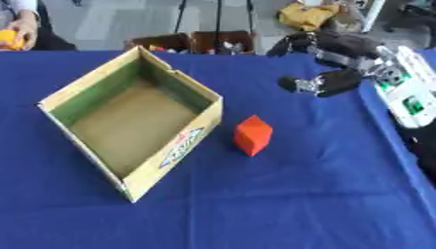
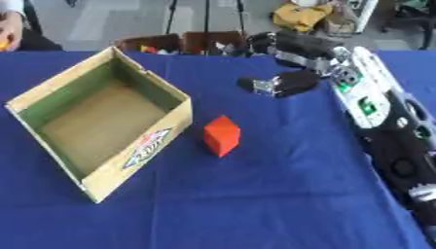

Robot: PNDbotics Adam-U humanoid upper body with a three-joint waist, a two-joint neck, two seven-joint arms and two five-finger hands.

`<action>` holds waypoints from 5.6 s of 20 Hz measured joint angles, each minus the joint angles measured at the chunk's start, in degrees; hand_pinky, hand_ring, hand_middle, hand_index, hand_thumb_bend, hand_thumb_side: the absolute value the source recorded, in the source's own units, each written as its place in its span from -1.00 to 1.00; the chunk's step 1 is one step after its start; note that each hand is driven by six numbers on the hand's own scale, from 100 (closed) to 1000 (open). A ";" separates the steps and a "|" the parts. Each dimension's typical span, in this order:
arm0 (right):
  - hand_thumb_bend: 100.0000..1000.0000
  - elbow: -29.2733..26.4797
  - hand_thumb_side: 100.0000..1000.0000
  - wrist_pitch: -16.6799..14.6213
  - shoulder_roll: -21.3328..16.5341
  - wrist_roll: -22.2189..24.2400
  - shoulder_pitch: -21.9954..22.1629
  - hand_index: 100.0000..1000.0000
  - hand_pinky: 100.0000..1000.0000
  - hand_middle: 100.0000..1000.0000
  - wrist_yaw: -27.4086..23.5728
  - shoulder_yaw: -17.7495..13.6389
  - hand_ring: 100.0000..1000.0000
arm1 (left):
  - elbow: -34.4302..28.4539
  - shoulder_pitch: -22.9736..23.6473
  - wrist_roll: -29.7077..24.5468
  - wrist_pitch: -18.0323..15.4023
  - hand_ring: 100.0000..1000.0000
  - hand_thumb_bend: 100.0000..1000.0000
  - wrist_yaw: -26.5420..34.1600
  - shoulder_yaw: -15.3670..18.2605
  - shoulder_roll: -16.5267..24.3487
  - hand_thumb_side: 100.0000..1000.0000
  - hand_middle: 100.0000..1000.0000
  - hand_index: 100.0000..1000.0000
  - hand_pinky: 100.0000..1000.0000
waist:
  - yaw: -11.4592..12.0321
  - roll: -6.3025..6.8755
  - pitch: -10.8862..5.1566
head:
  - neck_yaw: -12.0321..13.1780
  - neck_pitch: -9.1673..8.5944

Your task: Pick up objects on the table and place them in the box.

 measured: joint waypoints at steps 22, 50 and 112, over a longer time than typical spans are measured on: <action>-0.28 1.32 0.72 -3.72 6.12 2.64 1.13 0.93 0.40 0.53 18.69 4.83 0.43 | 0.00 0.00 -0.07 0.09 0.41 -1.00 0.27 -0.16 0.00 0.75 0.65 0.78 -0.10 | -0.48 0.00 -0.20 | -1.80 -0.75; -0.66 4.74 0.62 -3.53 9.29 0.13 3.49 0.81 -0.04 0.43 18.80 5.16 0.06 | 0.00 -0.03 -0.11 0.15 0.42 -1.00 0.00 -0.17 0.00 0.75 0.65 0.77 -0.10 | 0.12 0.00 -0.20 | -3.03 -0.94; -1.00 -8.24 -1.00 10.58 3.99 -4.37 -2.85 0.50 -0.39 0.08 -10.71 5.69 -0.38 | 0.00 -0.75 0.24 0.32 0.44 -1.00 2.01 -0.56 0.58 0.75 0.64 0.77 -0.08 | 7.52 -2.48 -1.70 | -9.51 -1.44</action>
